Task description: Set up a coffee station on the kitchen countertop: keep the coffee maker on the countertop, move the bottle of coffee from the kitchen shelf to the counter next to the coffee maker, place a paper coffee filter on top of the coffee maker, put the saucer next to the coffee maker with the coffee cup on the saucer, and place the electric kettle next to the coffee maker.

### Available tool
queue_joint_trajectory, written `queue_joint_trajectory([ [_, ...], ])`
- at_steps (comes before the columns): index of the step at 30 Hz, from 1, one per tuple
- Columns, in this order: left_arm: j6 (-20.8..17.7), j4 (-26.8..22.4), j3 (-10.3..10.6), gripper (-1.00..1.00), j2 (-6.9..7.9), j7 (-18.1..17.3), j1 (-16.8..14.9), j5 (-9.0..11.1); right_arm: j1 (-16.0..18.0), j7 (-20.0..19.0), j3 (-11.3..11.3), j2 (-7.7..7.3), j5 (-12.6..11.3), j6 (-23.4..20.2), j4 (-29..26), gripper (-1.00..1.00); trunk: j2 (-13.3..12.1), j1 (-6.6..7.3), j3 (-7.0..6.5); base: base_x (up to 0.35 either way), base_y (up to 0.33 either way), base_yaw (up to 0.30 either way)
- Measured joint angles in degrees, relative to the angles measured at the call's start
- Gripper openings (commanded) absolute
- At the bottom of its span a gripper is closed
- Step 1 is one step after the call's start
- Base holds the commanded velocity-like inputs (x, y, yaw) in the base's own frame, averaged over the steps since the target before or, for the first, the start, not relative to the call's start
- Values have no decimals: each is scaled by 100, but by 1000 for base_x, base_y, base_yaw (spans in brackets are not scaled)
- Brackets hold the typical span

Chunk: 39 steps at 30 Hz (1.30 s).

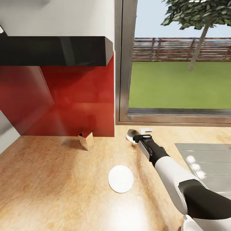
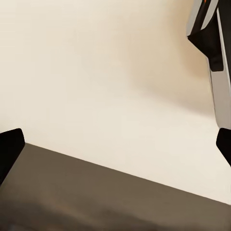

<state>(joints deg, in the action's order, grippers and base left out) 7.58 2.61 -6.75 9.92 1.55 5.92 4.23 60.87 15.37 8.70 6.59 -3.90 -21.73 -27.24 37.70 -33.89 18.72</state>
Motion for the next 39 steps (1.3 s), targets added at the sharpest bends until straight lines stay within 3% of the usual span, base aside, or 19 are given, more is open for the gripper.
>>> queue_joint_trajectory([
  [2,0,0,0,100,0,0,0,0,0,-1,6,-126,2,15,22,100,0,0,0,3,0,0],
  [5,0,0,0,100,1,0,4,0,0,-7,13,-191,3,74,47,100,0,0,0,1,0,0],
  [6,-3,0,0,100,-5,0,4,0,0,-7,13,-211,7,302,77,100,0,0,0,0,0,0],
  [16,-3,0,0,100,-8,0,25,0,0,-19,24,-216,14,878,271,100,0,0,0,0,0,0],
  [39,-9,-3,-2,100,1,0,44,0,0,-61,40,-197,-8,952,347,100,0,0,55,0,0,0],
])
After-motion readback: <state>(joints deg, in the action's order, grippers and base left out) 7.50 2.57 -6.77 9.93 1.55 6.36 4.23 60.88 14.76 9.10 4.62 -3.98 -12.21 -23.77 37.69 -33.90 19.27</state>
